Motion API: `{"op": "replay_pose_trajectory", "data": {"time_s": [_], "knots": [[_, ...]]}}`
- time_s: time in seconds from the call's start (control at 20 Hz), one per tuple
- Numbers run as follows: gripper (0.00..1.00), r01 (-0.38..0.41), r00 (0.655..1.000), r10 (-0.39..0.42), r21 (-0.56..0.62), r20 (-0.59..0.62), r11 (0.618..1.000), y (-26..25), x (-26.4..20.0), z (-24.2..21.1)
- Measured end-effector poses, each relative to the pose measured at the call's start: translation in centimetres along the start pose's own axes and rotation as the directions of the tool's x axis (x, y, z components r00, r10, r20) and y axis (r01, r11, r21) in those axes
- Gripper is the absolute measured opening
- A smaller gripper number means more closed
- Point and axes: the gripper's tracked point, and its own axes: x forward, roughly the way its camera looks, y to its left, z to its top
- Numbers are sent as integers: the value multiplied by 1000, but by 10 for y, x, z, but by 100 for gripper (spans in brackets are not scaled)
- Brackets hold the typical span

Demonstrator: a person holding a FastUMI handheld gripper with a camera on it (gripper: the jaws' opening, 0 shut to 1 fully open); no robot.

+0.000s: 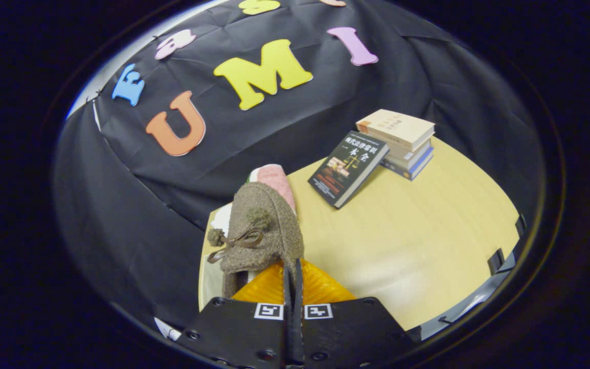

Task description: Open the storage box then place both shoes into the box .Put the left shoe in first, then the right shoe, with the right side of both shoes facing outward in a uniform manner.

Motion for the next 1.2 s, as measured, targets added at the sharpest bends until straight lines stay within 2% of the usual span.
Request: {"op": "replay_pose_trajectory", "data": {"time_s": [0.35, 0.6, 0.9, 1.2], "knots": [[0, -58, 997, 56, -28, -59, 998, 72, 17, -38], [0, -67, 994, 59, -82, -95, 994, 105, 34, -64], [0, 0, 994, -16, -145, -111, 989, 94, 55, -95], [0, 98, 987, -122, -213, -102, 972, 47, 82, -106]]}}
